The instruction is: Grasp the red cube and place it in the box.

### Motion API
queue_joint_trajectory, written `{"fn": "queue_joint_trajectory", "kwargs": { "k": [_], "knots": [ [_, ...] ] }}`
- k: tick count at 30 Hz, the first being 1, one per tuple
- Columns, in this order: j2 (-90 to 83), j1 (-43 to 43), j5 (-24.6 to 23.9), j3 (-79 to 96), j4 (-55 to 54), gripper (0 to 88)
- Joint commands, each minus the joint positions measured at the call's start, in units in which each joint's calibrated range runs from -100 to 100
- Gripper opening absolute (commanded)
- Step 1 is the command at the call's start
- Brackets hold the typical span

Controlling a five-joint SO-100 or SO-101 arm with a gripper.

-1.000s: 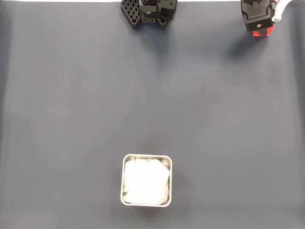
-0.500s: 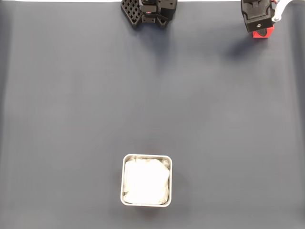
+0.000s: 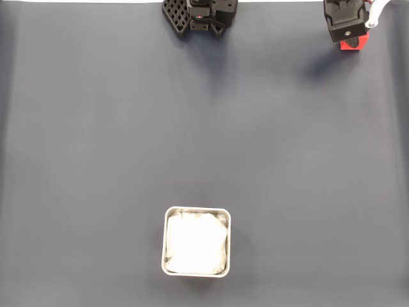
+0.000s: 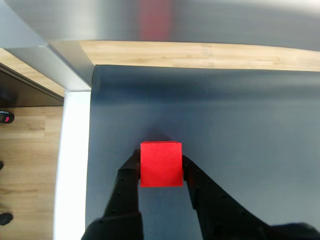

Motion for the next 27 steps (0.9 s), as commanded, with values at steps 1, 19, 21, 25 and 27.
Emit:
{"fn": "queue_joint_trajectory", "kwargs": {
  "k": [1, 19, 21, 25, 27],
  "knots": [
    [-4.3, 2.4, 0.3, -2.1, 1.5, 11.0],
    [-11.6, 9.7, 0.0, -8.0, 10.8, 11.0],
    [-12.2, 10.8, 0.0, -8.7, 11.9, 11.0],
    [-12.9, 13.0, 0.0, -10.4, 13.1, 11.2],
    [-13.1, 14.2, 0.0, -11.5, 14.0, 11.2]
  ]
}}
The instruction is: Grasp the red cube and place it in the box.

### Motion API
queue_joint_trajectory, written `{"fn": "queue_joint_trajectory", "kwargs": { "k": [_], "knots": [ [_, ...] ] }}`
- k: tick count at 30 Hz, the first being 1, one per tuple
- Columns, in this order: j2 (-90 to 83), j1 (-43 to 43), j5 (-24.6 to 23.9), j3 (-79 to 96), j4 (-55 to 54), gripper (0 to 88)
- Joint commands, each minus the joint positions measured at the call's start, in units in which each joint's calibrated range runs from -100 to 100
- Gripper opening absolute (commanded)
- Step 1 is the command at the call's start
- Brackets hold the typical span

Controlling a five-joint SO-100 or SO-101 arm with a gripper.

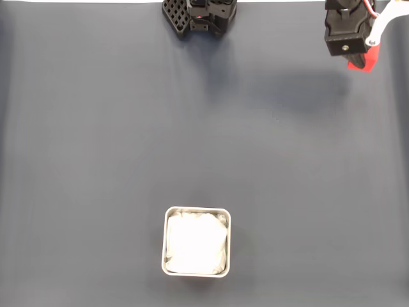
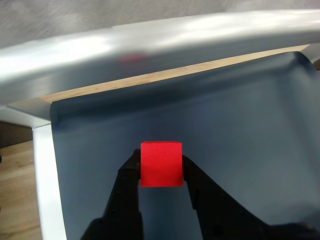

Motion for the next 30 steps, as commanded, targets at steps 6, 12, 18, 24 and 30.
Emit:
{"fn": "queue_joint_trajectory", "kwargs": {
  "k": [6, 12, 18, 24, 30],
  "knots": [
    [-3.0, 5.0, -0.3, -6.4, 3.0, 10.9],
    [-2.3, 8.0, -0.8, -10.9, 5.6, 10.7],
    [-1.9, 12.0, -0.8, -13.8, 7.1, 9.9],
    [-1.8, 16.4, -0.2, -15.2, 7.6, 9.5],
    [-1.7, 19.8, -0.3, -16.8, 7.7, 8.5]
  ]
}}
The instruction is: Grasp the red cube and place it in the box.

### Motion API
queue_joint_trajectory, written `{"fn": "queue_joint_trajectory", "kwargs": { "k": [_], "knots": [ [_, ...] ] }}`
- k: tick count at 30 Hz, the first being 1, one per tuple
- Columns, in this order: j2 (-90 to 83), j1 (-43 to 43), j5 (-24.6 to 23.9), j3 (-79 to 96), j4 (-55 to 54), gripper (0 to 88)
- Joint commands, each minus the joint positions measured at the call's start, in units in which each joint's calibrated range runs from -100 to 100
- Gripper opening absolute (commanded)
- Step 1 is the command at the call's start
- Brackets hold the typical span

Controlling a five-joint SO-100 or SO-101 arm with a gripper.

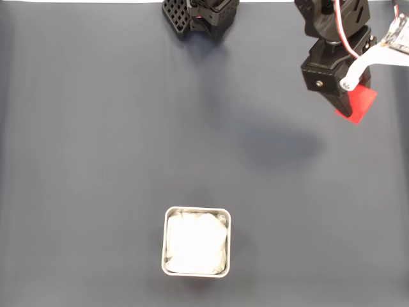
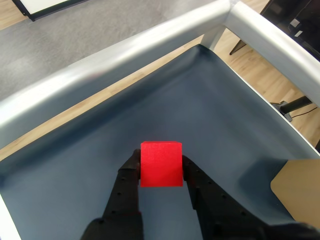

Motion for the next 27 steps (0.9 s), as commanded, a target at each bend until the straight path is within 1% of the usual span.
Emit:
{"fn": "queue_joint_trajectory", "kwargs": {
  "k": [1, 27],
  "knots": [
    [-1.8, 2.5, 0.1, -3.5, 0.3, 8.5],
    [2.4, 18.0, -1.1, -14.0, 1.7, 8.3]
  ]
}}
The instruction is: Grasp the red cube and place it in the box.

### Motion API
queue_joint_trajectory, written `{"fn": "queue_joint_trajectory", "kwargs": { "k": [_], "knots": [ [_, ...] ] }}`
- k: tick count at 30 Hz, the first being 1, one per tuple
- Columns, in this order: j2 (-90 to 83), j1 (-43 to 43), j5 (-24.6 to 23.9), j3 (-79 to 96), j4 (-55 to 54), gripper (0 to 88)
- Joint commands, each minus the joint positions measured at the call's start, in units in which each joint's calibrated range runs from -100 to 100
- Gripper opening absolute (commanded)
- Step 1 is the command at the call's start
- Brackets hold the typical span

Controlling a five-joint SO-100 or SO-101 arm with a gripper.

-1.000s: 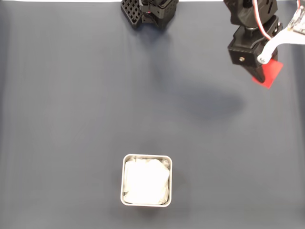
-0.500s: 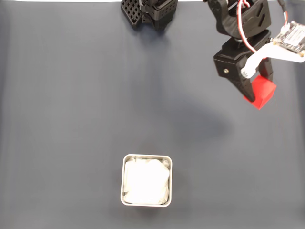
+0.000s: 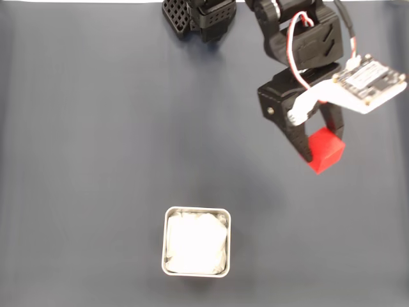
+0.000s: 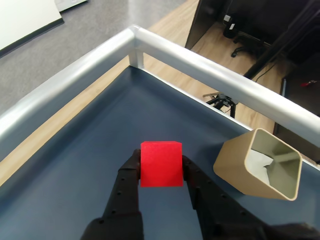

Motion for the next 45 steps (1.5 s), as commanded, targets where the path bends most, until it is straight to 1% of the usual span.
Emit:
{"fn": "queue_joint_trajectory", "kwargs": {
  "k": [1, 15, 20, 21, 34, 45],
  "knots": [
    [0.0, 2.8, -1.0, -3.7, 0.1, 8.3],
    [4.0, 10.5, -2.3, -8.1, 0.2, 8.3],
    [6.9, 12.8, -2.7, -11.5, 0.2, 8.3],
    [11.2, 15.1, -2.9, -16.2, 0.2, 8.3],
    [20.5, 18.8, -2.9, -25.7, -0.3, 8.3],
    [25.6, 21.4, -2.7, -30.5, -0.6, 8.3]
  ]
}}
